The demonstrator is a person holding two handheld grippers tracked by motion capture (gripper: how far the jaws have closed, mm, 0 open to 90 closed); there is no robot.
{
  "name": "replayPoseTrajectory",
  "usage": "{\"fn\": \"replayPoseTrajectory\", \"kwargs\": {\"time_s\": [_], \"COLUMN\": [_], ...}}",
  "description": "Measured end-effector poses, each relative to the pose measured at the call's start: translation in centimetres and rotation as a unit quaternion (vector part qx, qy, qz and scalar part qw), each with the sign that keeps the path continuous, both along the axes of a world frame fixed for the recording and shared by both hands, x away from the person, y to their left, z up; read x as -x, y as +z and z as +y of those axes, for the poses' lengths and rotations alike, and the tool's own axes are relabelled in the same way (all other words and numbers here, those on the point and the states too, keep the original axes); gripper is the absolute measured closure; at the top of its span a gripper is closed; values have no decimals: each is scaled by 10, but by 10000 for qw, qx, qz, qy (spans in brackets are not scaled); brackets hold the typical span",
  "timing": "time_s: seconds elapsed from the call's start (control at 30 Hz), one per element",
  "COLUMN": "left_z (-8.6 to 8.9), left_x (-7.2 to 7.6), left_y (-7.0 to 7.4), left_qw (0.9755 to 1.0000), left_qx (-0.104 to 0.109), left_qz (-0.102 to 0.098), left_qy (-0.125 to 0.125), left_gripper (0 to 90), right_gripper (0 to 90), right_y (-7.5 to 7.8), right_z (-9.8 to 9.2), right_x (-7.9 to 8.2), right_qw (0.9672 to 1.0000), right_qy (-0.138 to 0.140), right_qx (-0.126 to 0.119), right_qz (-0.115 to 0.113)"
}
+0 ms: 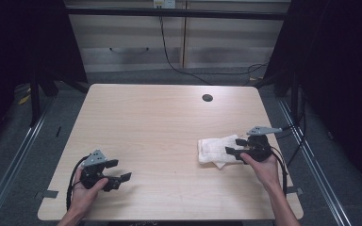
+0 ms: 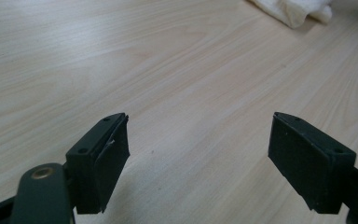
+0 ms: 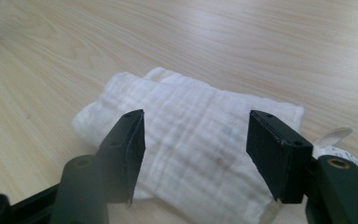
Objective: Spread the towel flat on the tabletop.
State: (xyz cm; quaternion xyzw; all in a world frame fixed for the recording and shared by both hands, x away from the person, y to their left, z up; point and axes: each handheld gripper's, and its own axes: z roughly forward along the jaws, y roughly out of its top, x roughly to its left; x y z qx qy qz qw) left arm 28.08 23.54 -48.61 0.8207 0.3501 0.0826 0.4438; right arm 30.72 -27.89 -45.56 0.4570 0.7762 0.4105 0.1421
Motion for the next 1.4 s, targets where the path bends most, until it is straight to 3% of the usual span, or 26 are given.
{"fn": "replayPoseTrajectory", "kwargs": {"time_s": [0.13, 0.23, 0.33, 0.4, 0.5, 0.57, 0.63, 0.77, 0.87, 0.97, 1.07, 1.13, 1.2, 1.33, 1.4], "left_z": [-6, -10, -14, -18, -24, -29, -34, -38, -39, -37, -37, -35, -34, -32, -31], "left_x": [-2, -2, -6, -8, -13, -16, -16, -11, -6, -3, 1, 2, 3, 0, -1], "left_y": [1, 2, 7, 10, 12, 13, 13, 7, 5, 2, -2, -1, 0, -1, -1], "left_qw": [9999, 9996, 9999, 9995, 9997, 9997, 9994, 9990, 9980, 9986, 9989, 9987, 9979, 9987, 9990], "left_qx": [-115, -259, -115, -194, 1, -37, -211, -110, -168, -29, -80, 93, 118, 221, 171], "left_qz": [16, -90, -52, -149, -81, -38, -44, -19, -51, -40, -164, -62, -29, 28, 38], "left_qy": [-59, -82, -89, -193, -229, -231, -278, -430, -607, -530, -428, -503, -636, -469, -414], "left_gripper": [203, 203, 203, 203, 202, 201, 201, 203, 204, 203, 204, 204, 195, 194, 194], "right_gripper": [325, 316, 381, 462, 570, 627, 686, 744, 753, 754, 754, 755, 754, 754, 754], "right_y": [-11, -24, -34, -35, -36, -37, -37, -38, -39, -38, -39, -38, -39, -39, -39], "right_z": [0, 5, 11, 16, 17, 16, 15, 17, 18, 23, 31, 35, 38, 44, 48], "right_x": [-18, -26, -27, -27, -28, -29, -29, -27, -26, -21, -15, -14, -12, -8, -6], "right_qw": [9998, 9992, 9971, 9964, 9954, 9959, 9958, 9964, 9966, 9965, 9962, 9958, 9959, 9955, 9956], "right_qy": [88, 104, 192, 211, 266, 225, 213, 230, 239, 274, 422, 484, 512, 567, 586], "right_qx": [6, 248, 493, 642, 725, 648, 664, 611, 545, 510, 487, 497, 476, 460, 427], "right_qz": [155, 299, 554, 517, 572, 593, 593, 540, 561, 608, 580, 595, 582, 601, 601]}}
